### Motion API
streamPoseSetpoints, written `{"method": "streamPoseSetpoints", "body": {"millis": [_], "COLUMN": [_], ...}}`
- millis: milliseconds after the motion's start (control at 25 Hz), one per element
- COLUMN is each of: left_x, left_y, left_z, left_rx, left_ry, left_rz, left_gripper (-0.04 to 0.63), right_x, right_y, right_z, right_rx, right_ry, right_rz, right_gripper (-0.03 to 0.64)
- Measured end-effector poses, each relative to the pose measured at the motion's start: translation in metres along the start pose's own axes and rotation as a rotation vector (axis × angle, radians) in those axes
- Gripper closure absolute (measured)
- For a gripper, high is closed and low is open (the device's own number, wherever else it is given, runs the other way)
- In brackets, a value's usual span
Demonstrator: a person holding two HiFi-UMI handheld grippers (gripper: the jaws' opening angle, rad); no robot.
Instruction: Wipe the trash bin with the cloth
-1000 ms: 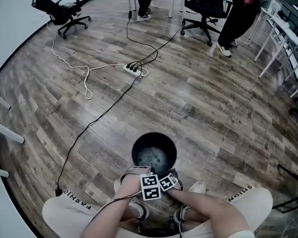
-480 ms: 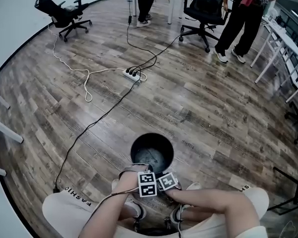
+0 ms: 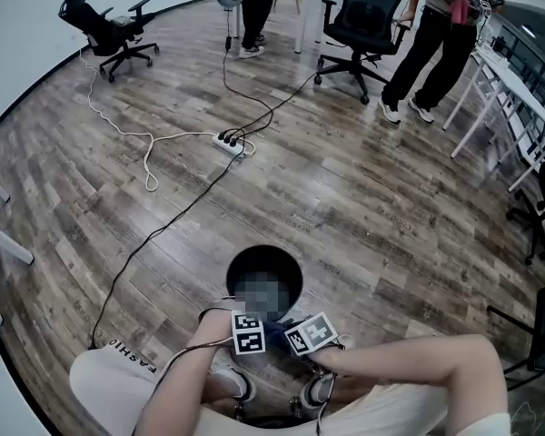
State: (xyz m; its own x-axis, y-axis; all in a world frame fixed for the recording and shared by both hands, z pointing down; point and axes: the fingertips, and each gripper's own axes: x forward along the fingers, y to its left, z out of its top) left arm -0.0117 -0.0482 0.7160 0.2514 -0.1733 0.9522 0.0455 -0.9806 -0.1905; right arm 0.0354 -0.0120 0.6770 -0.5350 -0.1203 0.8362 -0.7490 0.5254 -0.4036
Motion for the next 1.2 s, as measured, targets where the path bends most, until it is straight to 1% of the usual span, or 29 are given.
{"method": "streamPoseSetpoints", "body": {"millis": [120, 280, 440, 520, 640, 880, 1080, 1200], "left_x": [0.000, 0.000, 0.003, 0.003, 0.003, 0.005, 0.002, 0.001], "left_y": [0.001, -0.001, 0.001, 0.000, -0.003, -0.006, -0.008, -0.008], "left_z": [0.001, 0.002, 0.007, 0.011, 0.021, 0.040, 0.049, 0.052], "left_rx": [-0.019, -0.064, -0.123, -0.146, -0.157, -0.143, -0.169, -0.167], "left_ry": [0.006, 0.030, 0.060, 0.061, 0.044, -0.009, -0.072, -0.100], "left_rz": [-0.008, -0.020, 0.014, 0.022, 0.020, 0.021, -0.016, -0.027], "left_gripper": [0.484, 0.483, 0.485, 0.485, 0.494, 0.520, 0.540, 0.545], "right_x": [-0.004, -0.005, 0.001, 0.003, 0.007, 0.024, 0.060, 0.083], "right_y": [0.008, 0.009, -0.005, -0.013, -0.024, -0.044, -0.071, -0.088], "right_z": [0.006, 0.010, 0.015, 0.019, 0.021, 0.009, -0.011, -0.023], "right_rx": [-0.021, -0.129, -0.157, -0.171, -0.191, -0.191, -0.281, -0.299], "right_ry": [-0.009, -0.008, -0.015, -0.022, -0.018, -0.001, 0.004, 0.023], "right_rz": [0.008, -0.021, -0.062, -0.080, -0.102, -0.113, -0.155, -0.180], "right_gripper": [0.545, 0.545, 0.545, 0.545, 0.545, 0.545, 0.545, 0.545]}}
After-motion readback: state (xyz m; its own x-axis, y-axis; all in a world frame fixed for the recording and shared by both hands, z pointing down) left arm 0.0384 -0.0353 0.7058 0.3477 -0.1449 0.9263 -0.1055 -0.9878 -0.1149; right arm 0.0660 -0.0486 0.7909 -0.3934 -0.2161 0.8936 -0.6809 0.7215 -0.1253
